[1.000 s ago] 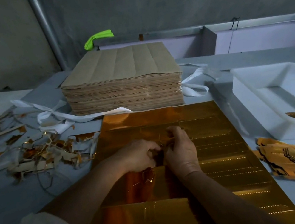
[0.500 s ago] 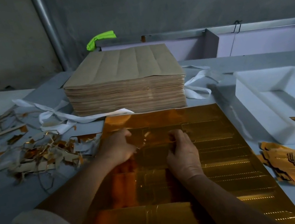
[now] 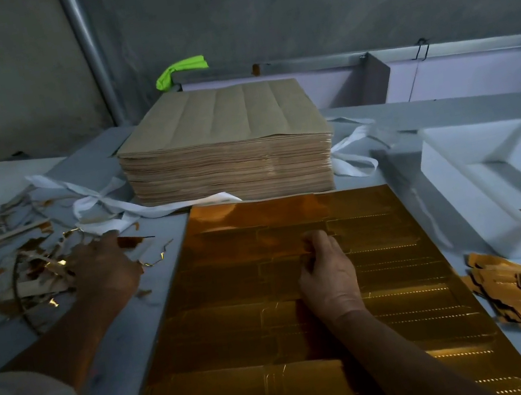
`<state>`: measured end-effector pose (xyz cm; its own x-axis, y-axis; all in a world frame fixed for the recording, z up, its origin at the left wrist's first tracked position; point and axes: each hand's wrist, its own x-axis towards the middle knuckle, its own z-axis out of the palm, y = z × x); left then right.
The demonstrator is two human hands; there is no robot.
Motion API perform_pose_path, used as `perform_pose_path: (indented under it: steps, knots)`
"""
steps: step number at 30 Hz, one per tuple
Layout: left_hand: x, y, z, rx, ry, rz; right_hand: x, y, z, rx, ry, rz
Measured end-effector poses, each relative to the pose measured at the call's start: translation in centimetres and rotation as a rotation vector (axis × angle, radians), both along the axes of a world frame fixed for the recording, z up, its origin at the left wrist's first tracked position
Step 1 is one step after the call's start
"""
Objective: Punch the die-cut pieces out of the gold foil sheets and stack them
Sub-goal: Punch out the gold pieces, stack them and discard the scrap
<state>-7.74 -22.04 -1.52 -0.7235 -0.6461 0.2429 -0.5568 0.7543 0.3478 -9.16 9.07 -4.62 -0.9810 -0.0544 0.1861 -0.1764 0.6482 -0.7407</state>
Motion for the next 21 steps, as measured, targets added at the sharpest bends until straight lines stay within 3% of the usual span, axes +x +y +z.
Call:
perform_pose_path:
  steps: [6,13,19,21]
  knots:
    - [0.1,6.7,0.6,-0.234,0.021,-0.204,0.2,-0.1,0.3,-0.006,0.005,-0.002]
    - [-0.4,18.8,0.3,0.059,0.009,-0.582,1.6,0.1,2.0,-0.093,0.12,0.1]
    - [-0.1,22.8,0.5,0.288,-0.083,-0.668,1.1,1.3,4.3,-0.112,0.016,0.036]
    - [-0.2,23.9,0.4,0.24,-0.107,-0.689,1.0,2.5,4.6,-0.062,0.022,0.021]
